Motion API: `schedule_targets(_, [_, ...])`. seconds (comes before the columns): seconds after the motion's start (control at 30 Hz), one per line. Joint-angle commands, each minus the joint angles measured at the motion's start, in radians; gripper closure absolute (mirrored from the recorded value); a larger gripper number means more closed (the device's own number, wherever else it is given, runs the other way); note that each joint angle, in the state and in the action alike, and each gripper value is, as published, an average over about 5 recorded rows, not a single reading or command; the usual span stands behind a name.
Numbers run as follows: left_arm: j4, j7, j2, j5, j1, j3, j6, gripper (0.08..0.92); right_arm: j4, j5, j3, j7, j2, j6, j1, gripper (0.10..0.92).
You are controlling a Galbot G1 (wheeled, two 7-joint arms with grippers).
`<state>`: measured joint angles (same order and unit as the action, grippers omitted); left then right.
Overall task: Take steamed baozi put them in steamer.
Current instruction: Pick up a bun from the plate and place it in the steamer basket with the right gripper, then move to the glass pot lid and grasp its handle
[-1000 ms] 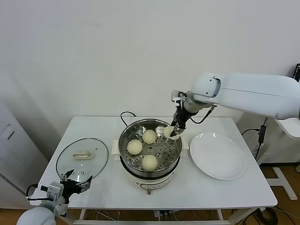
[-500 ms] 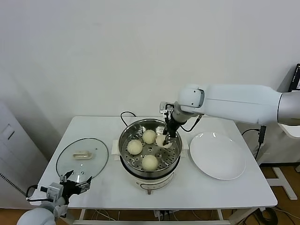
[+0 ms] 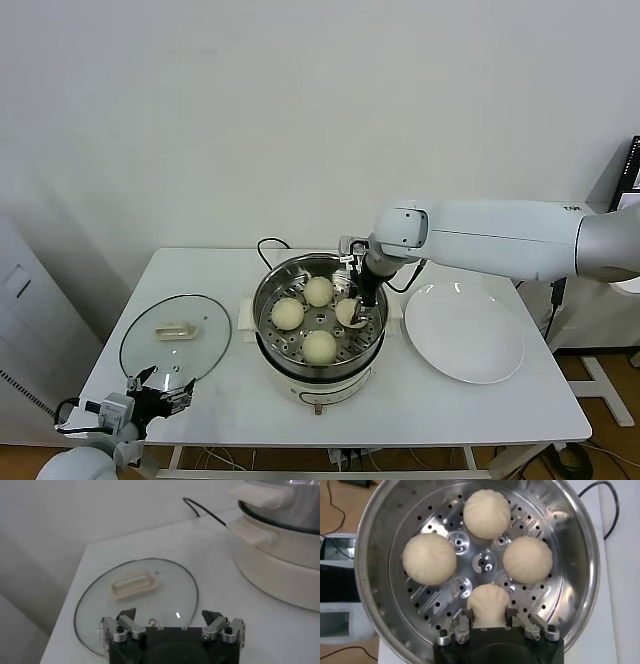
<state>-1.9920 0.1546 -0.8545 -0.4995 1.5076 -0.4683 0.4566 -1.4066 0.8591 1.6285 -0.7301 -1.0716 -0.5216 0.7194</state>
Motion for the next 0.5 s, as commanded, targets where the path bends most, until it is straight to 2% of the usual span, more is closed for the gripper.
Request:
schedule_targets(0.03, [0.0,0.0,-0.003,0.001,0.002,-0.004,-0.001,0.177,0.004,-0.003,-0.045,0.009,0.01,-0.002,-0.02,0.405])
schedule_targets(0.23, [0.002,0.001,-0.011,0.001,-0.001,-0.017,0.0,0.177,0.013,0.084,-0.188,0.004,0.108,0.005,-0.033,0.242])
schedule_targets(0.37, [0.006,0.003,-0.017,0.001,-0.01,-0.031,-0.001,0.177,0.01,0.149,-0.358,0.054,0.221,0.025,-0.1,0.206])
schedule_targets(0.5, [0.01,-0.001,-0.02,0.014,-0.025,-0.042,-0.013,0.177,0.0,0.193,-0.623,0.177,0.361,0.121,-0.276,0.203])
